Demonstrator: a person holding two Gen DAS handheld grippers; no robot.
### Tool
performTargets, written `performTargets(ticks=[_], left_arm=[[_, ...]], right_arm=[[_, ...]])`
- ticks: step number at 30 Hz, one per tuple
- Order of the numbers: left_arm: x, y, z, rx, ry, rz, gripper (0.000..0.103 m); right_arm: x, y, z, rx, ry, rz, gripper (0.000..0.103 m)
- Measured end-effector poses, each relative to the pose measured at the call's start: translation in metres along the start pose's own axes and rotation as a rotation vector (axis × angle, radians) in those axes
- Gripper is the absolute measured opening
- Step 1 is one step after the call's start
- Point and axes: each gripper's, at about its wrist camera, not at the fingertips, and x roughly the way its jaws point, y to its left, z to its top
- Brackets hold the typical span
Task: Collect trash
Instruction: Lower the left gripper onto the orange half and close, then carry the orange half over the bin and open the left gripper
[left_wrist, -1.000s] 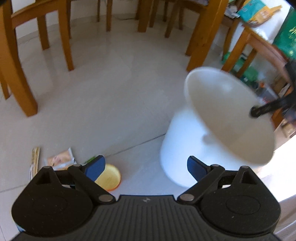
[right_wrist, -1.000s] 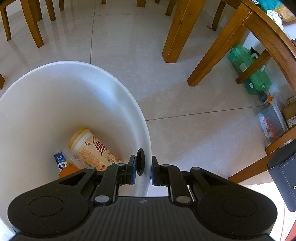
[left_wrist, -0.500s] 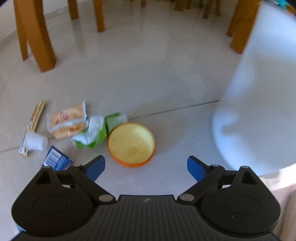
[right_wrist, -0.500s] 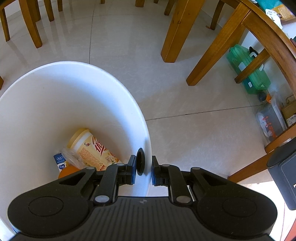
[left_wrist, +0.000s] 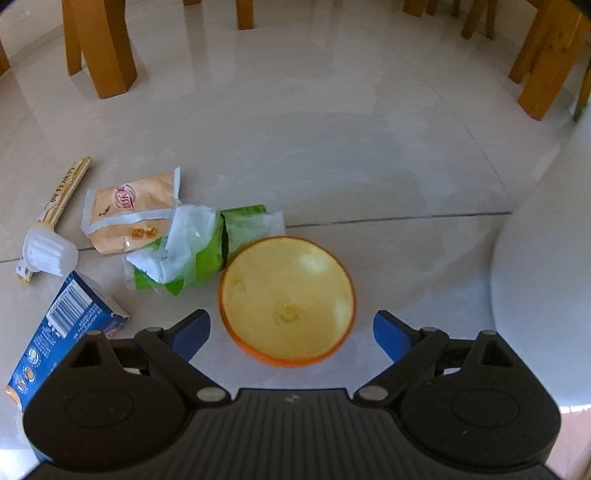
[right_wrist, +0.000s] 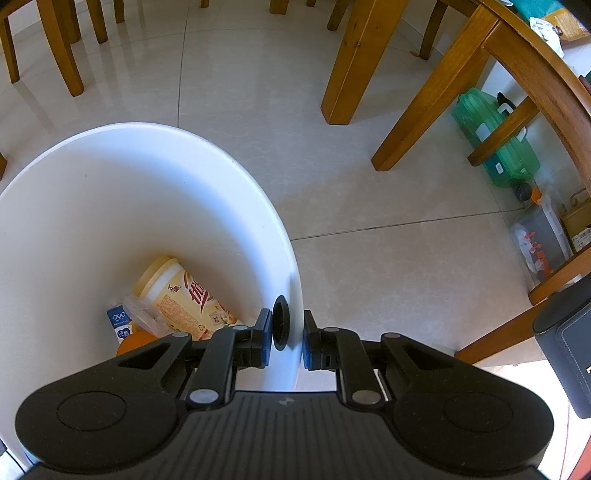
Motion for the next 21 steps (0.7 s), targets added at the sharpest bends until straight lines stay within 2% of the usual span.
performTargets(ticks=[2, 5, 7, 9, 14, 21], left_arm=[[0.001, 0.001, 0.001, -0.032, -0.009, 0.024, 0.095], [0.001, 0.006, 0.002, -0.088, -0.020, 0.000, 0.090], [0.001, 0.006, 0.002, -0.102, -0.014, -0.012, 0.077], [0.000, 0.007, 0.001, -0.109, -0.013, -0.022, 0.076], [-0.004, 0.008, 0.000, -0.090, -0.001, -0.028, 0.073], [-0.030, 0.008, 0.000, -0.004, 0.037, -0.053, 0.071]], right_arm=[[0.000, 0.000, 0.000, -0.005, -0.001, -0.001, 0.019], [0.000, 0.000, 0.000, -0.008, -0.003, -0.002, 0.019], [0.001, 0.000, 0.000, -0.006, -0.003, -0.002, 0.019], [0.001, 0.001, 0.000, -0.008, -0.003, -0.005, 0.019], [0.001, 0.002, 0.001, -0.013, -0.003, -0.008, 0.019], [0.001, 0.002, 0.001, -0.017, -0.005, -0.009, 0.019]])
